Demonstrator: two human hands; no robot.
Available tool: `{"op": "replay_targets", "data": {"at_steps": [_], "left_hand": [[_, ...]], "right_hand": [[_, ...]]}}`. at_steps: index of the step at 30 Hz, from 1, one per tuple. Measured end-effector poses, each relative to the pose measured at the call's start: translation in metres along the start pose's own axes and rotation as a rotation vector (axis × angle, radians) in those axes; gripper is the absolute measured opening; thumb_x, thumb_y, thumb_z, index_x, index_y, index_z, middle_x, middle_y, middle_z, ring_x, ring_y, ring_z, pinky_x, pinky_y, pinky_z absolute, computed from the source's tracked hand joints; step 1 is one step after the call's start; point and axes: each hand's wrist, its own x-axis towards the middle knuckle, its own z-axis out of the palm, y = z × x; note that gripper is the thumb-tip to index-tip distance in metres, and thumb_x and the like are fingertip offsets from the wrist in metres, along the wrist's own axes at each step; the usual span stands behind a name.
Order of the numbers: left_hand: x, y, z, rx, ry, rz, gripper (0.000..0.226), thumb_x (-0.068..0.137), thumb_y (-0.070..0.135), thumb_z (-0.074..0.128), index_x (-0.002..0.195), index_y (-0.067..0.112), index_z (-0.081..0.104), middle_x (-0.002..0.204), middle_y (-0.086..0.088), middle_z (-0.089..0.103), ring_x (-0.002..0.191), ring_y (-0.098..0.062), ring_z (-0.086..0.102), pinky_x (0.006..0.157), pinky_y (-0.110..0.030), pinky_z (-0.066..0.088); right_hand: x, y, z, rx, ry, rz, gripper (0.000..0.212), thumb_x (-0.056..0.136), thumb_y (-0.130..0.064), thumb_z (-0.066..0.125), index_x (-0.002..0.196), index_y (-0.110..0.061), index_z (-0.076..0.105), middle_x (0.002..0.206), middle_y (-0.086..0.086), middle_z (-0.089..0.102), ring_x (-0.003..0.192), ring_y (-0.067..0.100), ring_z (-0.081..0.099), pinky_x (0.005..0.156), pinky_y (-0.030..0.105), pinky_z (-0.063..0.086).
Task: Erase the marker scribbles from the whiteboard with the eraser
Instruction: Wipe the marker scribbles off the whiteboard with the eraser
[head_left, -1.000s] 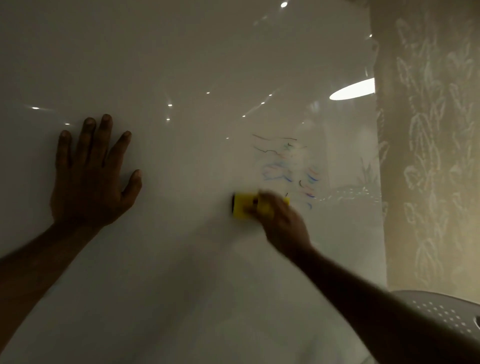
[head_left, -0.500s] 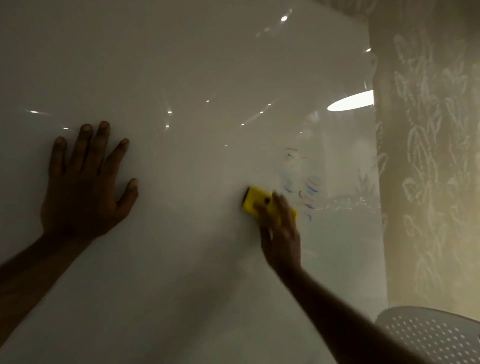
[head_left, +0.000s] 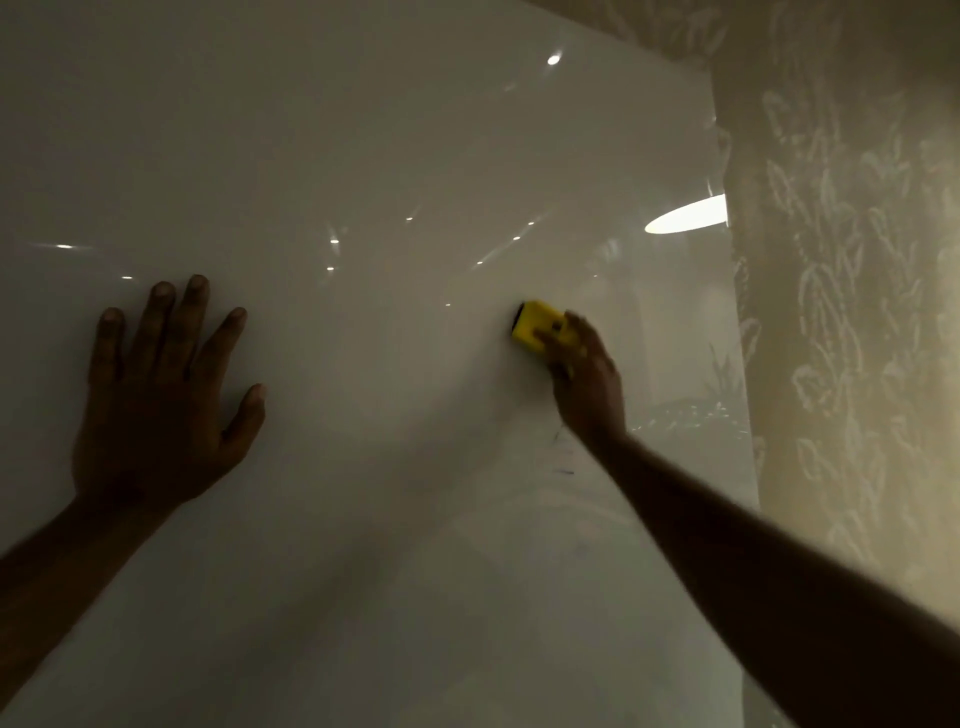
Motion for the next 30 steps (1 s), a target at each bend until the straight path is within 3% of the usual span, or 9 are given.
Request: {"op": "replay_targets", "data": {"at_steps": [5,11,15,18,23,27,30], "left_hand": [[0.000,0.002,-0.007,0.040,-0.019,-0.001,0.072,0.097,0.044,0.042,0.158,0.008,0.041,0.171,-0.021,0.024,0.156,-0.044,0.024,0.127,-0.059,0.008],[0.002,0.002,-0.008,0.059,-0.043,-0.007,0.072,0.095,0.045,0.042,0.157,0.007,0.043,0.171,-0.021,0.025,0.156,-0.044,0.026,0.127,-0.058,0.008],[0.002,0.003,-0.008,0.053,-0.019,0.003,0.072,0.096,0.045,0.043,0.156,0.006,0.044,0.170,-0.021,0.025,0.155,-0.046,0.028,0.127,-0.057,0.006],[0.002,0.000,-0.006,0.041,-0.025,0.012,0.072,0.096,0.045,0.041,0.156,0.006,0.043,0.171,-0.020,0.024,0.155,-0.045,0.027,0.127,-0.056,0.005],[0.006,0.007,-0.001,-0.049,-0.026,-0.032,0.074,0.091,0.046,0.044,0.154,0.006,0.044,0.171,-0.018,0.024,0.160,-0.028,0.009,0.123,-0.069,0.012],[0.027,0.028,0.005,-0.050,-0.072,0.088,0.072,0.092,0.044,0.042,0.152,0.003,0.049,0.170,-0.021,0.026,0.156,-0.044,0.024,0.127,-0.056,0.005],[0.053,0.061,0.016,-0.101,-0.117,0.155,0.071,0.095,0.045,0.041,0.152,0.005,0.050,0.169,-0.021,0.028,0.154,-0.045,0.028,0.126,-0.057,0.013]], "right_hand": [[0.046,0.009,-0.003,-0.001,0.049,0.058,0.033,0.091,-0.016,0.062,0.123,-0.027,0.066,0.144,0.011,0.048,0.123,0.031,0.053,0.096,0.036,0.048],[-0.115,0.004,0.003,0.018,-0.025,0.021,0.038,0.096,-0.037,0.046,0.127,-0.024,0.064,0.150,0.007,0.042,0.136,0.024,0.042,0.104,0.038,0.045],[-0.197,0.005,-0.003,0.065,-0.131,0.018,0.031,0.094,-0.039,0.050,0.117,-0.031,0.069,0.148,0.003,0.044,0.132,0.023,0.048,0.098,0.036,0.050],[-0.166,0.012,-0.001,0.094,-0.143,0.040,0.026,0.093,-0.031,0.061,0.117,-0.038,0.066,0.141,0.007,0.049,0.124,0.030,0.053,0.099,0.038,0.048],[-0.020,0.025,-0.010,0.103,-0.034,0.090,0.027,0.089,-0.024,0.064,0.111,-0.011,0.072,0.122,0.020,0.060,0.104,0.036,0.062,0.088,0.028,0.042],[0.078,0.036,-0.019,0.041,0.037,0.134,0.026,0.093,-0.021,0.062,0.115,-0.010,0.070,0.128,0.021,0.056,0.108,0.038,0.059,0.090,0.034,0.045],[0.089,0.047,-0.016,0.016,0.049,0.111,0.029,0.093,-0.029,0.058,0.117,-0.017,0.070,0.131,0.016,0.054,0.112,0.034,0.057,0.092,0.034,0.045]]}}
